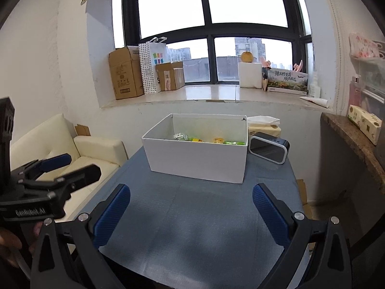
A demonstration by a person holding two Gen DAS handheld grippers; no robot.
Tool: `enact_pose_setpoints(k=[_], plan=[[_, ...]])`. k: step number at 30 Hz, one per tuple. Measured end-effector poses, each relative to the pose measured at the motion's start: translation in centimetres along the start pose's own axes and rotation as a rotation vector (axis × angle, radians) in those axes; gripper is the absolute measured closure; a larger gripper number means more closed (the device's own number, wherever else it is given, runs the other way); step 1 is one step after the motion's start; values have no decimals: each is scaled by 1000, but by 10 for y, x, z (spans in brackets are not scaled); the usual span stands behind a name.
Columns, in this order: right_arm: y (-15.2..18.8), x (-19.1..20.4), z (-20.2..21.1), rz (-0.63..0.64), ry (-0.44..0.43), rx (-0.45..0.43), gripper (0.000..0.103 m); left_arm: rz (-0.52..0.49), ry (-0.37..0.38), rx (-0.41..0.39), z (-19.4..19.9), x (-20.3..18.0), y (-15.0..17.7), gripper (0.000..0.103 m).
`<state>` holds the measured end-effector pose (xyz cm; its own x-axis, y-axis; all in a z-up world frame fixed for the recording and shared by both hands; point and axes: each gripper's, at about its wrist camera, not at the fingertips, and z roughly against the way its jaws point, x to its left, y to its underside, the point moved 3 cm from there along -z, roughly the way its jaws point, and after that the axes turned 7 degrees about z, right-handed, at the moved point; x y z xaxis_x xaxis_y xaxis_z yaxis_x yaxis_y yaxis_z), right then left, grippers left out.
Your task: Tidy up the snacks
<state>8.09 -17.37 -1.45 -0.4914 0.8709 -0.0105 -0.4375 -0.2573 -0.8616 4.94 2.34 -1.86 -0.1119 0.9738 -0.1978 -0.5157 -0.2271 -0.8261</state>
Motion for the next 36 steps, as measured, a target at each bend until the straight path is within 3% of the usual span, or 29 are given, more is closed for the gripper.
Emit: enact_pose_setpoints(k=[7, 36], plan=[[-3, 10, 3, 42, -33, 0, 0, 13, -7, -4, 1, 8, 0, 0], [-3, 8, 4, 15, -64, 4, 0, 1, 5, 19, -2, 5, 5, 0]])
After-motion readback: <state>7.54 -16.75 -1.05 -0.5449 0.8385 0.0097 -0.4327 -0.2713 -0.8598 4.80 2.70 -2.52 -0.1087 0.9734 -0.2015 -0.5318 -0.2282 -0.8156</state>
